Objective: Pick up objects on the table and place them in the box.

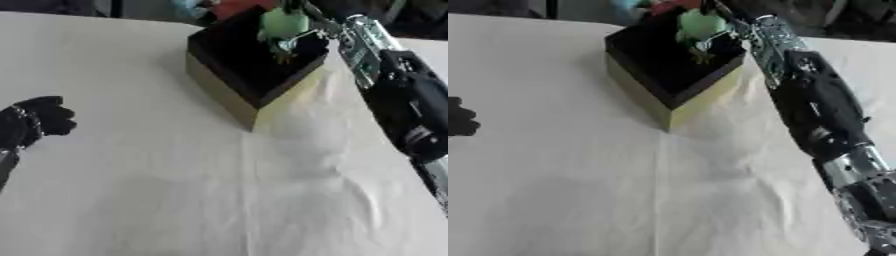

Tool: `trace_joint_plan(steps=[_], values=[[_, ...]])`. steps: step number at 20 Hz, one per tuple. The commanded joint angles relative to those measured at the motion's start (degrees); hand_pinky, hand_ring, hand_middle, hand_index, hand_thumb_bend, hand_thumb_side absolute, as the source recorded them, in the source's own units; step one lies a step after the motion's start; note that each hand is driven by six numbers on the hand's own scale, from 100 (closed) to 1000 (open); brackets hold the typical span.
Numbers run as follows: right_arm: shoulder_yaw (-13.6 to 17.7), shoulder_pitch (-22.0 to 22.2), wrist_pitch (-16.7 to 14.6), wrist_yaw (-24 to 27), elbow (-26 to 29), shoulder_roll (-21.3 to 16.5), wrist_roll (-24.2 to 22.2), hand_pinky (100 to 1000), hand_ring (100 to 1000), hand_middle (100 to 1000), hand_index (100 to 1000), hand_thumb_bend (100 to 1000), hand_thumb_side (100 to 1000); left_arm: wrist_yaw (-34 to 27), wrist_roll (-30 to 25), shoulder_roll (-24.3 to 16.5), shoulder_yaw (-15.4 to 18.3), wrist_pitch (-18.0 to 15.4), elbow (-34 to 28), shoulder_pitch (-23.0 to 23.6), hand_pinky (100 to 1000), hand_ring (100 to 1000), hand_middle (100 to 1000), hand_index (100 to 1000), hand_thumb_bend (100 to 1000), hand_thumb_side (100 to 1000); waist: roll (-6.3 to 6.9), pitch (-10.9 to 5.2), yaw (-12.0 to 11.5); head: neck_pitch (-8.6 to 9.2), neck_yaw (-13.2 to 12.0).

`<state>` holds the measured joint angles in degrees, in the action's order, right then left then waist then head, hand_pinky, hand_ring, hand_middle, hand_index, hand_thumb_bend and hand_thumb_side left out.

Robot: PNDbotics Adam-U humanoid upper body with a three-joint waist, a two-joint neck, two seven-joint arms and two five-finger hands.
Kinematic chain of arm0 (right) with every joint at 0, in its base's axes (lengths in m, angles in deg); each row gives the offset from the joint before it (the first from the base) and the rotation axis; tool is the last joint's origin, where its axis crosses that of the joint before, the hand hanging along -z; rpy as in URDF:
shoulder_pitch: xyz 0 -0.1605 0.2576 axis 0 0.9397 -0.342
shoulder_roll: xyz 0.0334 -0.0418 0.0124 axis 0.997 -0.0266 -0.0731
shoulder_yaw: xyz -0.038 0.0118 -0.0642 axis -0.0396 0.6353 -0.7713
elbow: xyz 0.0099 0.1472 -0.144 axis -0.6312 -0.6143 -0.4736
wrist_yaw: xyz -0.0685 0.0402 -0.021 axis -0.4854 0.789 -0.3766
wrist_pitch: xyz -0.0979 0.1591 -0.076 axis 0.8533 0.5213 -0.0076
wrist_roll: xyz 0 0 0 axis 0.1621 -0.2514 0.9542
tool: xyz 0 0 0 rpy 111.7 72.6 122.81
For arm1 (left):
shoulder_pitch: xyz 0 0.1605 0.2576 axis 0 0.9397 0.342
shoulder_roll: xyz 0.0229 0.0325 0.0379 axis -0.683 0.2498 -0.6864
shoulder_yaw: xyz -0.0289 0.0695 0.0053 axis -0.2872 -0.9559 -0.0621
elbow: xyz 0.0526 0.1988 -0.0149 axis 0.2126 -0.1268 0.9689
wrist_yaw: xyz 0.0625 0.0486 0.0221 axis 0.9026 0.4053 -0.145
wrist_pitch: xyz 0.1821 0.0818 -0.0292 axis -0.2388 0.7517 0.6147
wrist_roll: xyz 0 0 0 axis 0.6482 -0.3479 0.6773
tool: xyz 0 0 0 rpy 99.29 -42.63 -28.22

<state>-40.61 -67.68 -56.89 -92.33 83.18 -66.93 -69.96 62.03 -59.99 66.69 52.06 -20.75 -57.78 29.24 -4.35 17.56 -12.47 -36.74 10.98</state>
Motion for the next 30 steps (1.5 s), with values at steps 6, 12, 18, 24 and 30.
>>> trace_joint_plan(steps=[6, 12, 18, 24, 30], values=[[0.4, -0.8, -0.6, -1.0, 1.5, -1.7, -4.9, 796, 818, 914, 943, 591, 457, -0.4, 0.0, -0.2, 0.3, -0.1, -0.8, -0.6, 780, 738, 709, 868, 467, 928, 0.52, -1.01, 0.3, 1.61, 0.0], [0.4, 0.0, -1.3, 5.5, 7.1, -4.0, -4.0, 760, 754, 841, 892, 513, 430, -0.3, 0.3, -0.1, 0.5, -0.1, -0.8, -0.4, 780, 738, 709, 868, 467, 929, 0.91, -1.00, 1.5, 2.67, -0.8], [-0.4, 3.3, -0.1, 20.8, 19.1, -8.7, -2.6, 717, 666, 751, 843, 421, 392, 0.0, 0.7, -0.3, 1.0, -0.1, -0.6, 0.1, 781, 739, 710, 868, 466, 930, 1.15, -1.05, 3.5, 3.18, -2.0], [-1.4, 10.9, 3.1, 35.6, 35.0, -13.6, -3.1, 699, 633, 723, 822, 374, 395, 0.1, 1.2, -0.1, 1.4, -0.1, -0.5, 0.4, 781, 739, 710, 868, 465, 930, 1.94, -1.01, 5.8, 3.03, -3.0], [-0.6, 21.7, 6.1, 43.6, 50.0, -13.4, -2.9, 680, 598, 679, 800, 329, 406, 0.2, 1.8, 0.3, 2.1, -0.1, -0.3, 1.2, 782, 739, 711, 868, 463, 930, 2.85, -1.33, 8.3, 0.83, -4.7]])
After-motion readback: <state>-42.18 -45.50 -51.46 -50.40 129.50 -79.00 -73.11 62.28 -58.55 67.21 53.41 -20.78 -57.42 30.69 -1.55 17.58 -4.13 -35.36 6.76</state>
